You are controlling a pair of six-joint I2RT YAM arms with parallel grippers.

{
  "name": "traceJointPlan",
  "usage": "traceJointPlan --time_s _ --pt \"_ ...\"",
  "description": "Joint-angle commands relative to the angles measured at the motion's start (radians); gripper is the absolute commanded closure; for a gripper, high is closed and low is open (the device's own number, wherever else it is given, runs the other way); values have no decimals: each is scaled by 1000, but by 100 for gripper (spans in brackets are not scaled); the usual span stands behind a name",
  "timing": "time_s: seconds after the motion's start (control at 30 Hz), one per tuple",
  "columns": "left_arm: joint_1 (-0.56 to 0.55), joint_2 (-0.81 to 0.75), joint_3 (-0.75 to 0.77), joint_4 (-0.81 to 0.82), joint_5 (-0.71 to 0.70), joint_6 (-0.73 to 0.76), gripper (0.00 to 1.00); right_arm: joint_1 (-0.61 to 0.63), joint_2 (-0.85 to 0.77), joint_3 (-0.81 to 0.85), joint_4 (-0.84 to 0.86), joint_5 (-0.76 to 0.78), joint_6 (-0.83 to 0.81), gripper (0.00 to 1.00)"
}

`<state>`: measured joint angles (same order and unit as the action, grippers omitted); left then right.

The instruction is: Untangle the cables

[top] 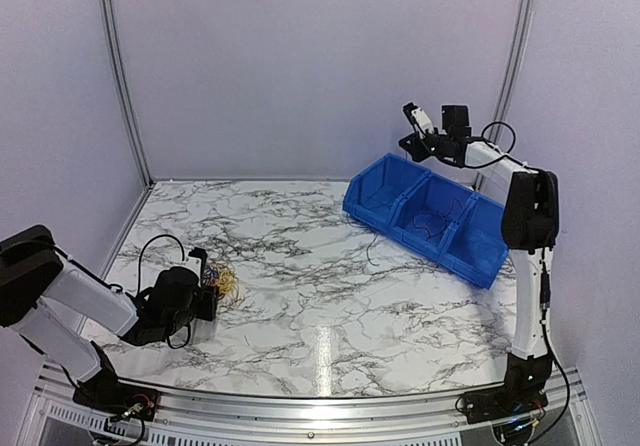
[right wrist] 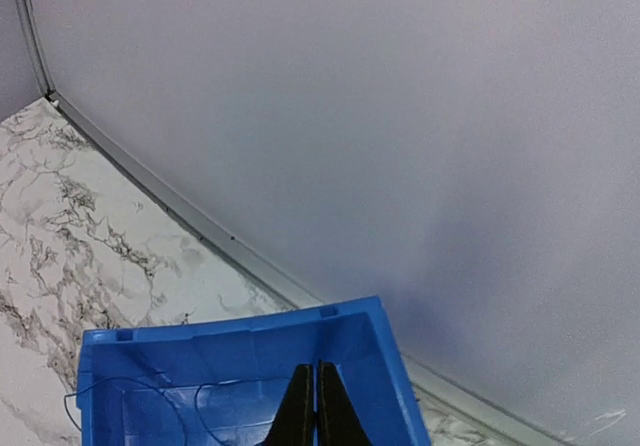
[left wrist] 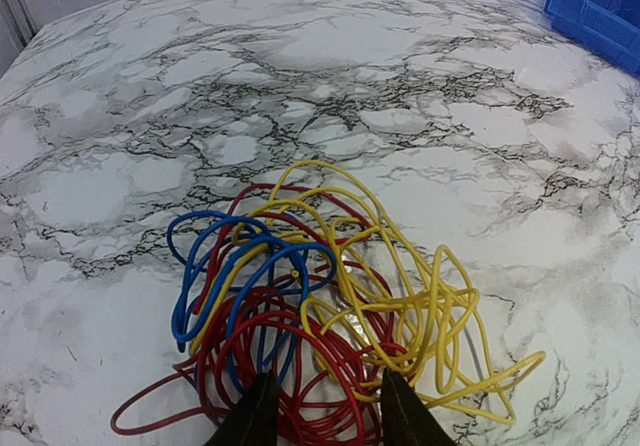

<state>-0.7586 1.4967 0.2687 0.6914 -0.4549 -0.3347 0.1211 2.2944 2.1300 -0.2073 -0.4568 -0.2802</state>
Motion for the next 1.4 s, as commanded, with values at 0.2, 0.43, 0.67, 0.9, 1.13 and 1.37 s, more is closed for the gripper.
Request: traceJointPlan --time_s 0.2,0.43,0.67,0.9,1.13,1.37 --pt "-7 -71 -28 -27 -21 -13 60 20 -170 -26 -138 -77 -15 51" --pt "-9 -104 0 -31 4 5 57 109 -375 -328 -174 -84 -117 51" --pt "-10 -121 23 -66 8 -10 56 266 -423 -610 -257 -56 -157 66" --pt "-12 -131 55 -125 1 -45 54 328 -394 -709 -286 54 5 62" --pt "-14 -159 44 -130 -18 -57 54 330 -340 -706 -283 113 177 47" --pt "-13 -205 16 -139 -32 -61 53 330 -241 -610 -299 173 274 52"
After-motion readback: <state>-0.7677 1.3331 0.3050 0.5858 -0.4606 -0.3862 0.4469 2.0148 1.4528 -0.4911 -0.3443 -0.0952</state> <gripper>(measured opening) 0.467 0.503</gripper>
